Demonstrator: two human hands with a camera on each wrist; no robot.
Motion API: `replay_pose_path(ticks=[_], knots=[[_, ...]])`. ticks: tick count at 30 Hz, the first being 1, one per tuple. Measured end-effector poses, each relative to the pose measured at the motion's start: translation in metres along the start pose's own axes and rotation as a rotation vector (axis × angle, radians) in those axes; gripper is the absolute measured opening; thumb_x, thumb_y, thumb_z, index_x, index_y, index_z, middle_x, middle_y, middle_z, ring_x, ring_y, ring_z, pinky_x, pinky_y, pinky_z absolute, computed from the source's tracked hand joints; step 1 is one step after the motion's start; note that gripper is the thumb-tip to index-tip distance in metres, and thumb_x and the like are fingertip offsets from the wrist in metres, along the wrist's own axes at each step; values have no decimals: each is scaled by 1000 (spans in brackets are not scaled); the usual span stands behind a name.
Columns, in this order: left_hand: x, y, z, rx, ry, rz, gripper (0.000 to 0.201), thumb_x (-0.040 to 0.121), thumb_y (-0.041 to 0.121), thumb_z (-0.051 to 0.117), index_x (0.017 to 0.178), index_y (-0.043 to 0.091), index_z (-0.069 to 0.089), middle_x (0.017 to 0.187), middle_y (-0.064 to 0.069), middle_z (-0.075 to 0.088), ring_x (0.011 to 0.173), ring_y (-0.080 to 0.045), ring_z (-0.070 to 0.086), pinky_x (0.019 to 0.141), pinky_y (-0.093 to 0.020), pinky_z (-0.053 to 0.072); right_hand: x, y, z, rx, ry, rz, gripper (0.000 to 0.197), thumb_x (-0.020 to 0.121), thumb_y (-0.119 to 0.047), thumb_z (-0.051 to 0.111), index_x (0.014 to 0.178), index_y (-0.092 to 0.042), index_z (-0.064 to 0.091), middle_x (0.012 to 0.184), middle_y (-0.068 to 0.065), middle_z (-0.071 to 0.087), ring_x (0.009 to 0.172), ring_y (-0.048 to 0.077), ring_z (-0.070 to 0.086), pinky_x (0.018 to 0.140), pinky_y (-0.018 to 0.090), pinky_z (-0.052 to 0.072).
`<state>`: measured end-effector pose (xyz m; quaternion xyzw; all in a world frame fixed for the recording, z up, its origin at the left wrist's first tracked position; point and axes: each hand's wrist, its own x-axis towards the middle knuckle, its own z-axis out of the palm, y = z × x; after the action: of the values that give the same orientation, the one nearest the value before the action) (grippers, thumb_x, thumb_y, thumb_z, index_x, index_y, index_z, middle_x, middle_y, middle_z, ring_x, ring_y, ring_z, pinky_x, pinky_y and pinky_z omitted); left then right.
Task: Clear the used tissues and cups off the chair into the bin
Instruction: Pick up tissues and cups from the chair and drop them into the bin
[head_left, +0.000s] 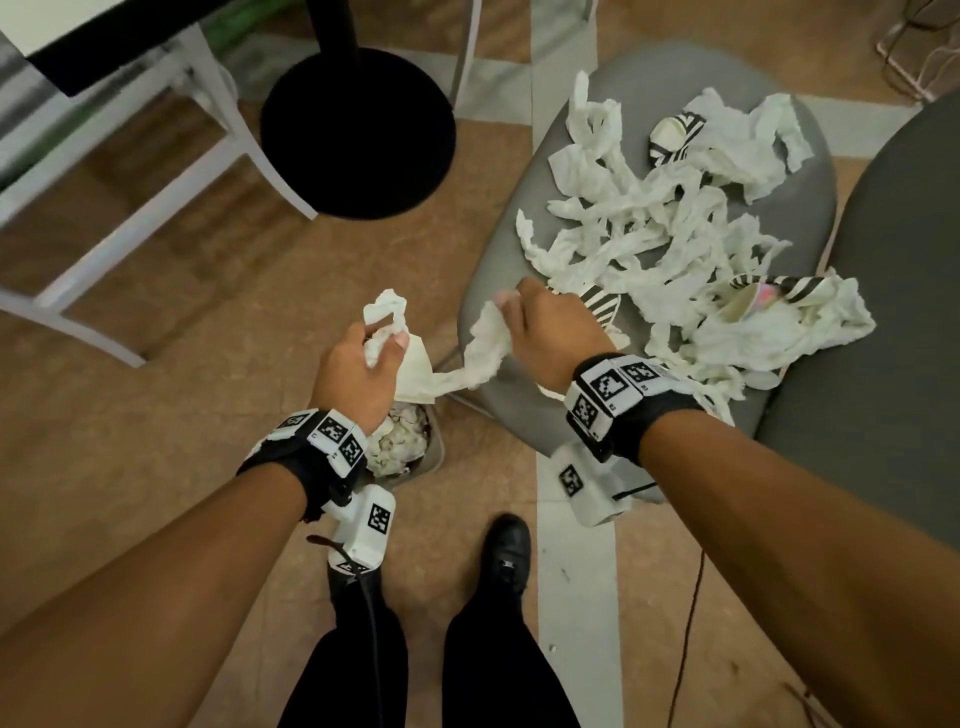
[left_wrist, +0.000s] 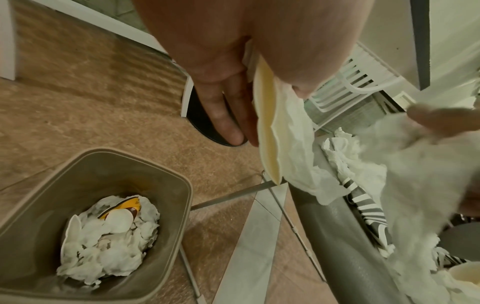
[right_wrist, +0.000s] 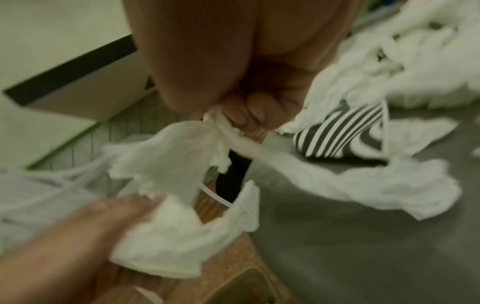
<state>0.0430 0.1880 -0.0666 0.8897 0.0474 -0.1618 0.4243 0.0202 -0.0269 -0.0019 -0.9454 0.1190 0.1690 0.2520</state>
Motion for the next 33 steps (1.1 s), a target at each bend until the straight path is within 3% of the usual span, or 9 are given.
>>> replay_pose_path(ticks=[3,5,9,14,18,22,27,30,33], knots=[[-1,-10,-6,-22,4,-25,38,96,39,58,125,15,61,116,-3,69,98,-13,59,82,-21,39,8,-18,16,103,-115,46,57,84,-45,69,119,-12,38,100,7,62,88,24,60,73,34,47],[-2,-21,-13,-29,14,-48,37,96,37,58,125,16,62,113,2,68,97,-11,58,81,-20,38,13,-26,33,-9,-127,17,45,89,-30,63,121,-9,39,105,14,63,96,32,63,75,36,50],[-2,-50,-24,-37,28,-100,35,97,34,58,126,16,61,101,12,60,92,-7,55,77,-13,35,13,-41,63,73,-180,-12,23,100,-15,46,117,-2,38,109,23,60,99,38,59,73,32,36],[4,-99,-28,-16,21,-181,38,94,45,57,122,19,62,99,7,63,98,-20,62,85,-29,47,17,-65,103,250,-180,43,19,100,-24,45,107,-11,32,89,11,58,80,33,57,68,33,40],[6,-133,-26,9,-5,-226,36,97,44,52,124,21,59,109,-1,67,106,-27,63,88,-33,48,26,-80,146,430,-214,236,37,94,-45,53,112,-13,52,106,10,67,97,30,62,80,33,47],[8,-167,-14,50,-67,-272,40,102,36,45,138,20,46,121,-11,66,110,-33,62,86,-32,46,39,-76,210,399,-196,337,44,102,-47,41,97,-8,59,104,20,69,101,39,64,76,33,45],[21,-205,14,117,-176,-232,44,91,28,63,129,17,44,128,-7,57,107,-26,60,89,-33,49,50,-69,272,458,-403,478,56,102,-50,32,146,-16,33,151,14,35,132,34,45,104,40,35],[30,-220,31,115,-330,-203,70,74,33,75,133,26,40,128,3,58,106,-19,63,89,-35,53,56,-54,293,355,-526,451,67,93,-38,39,155,-36,16,159,13,28,131,37,48,105,40,41],[36,-222,33,174,-399,-195,63,77,32,71,135,29,47,125,0,65,107,-23,65,90,-35,54,51,-45,283,300,-552,421,73,94,-28,43,158,-35,7,157,11,36,132,36,48,103,35,41]])
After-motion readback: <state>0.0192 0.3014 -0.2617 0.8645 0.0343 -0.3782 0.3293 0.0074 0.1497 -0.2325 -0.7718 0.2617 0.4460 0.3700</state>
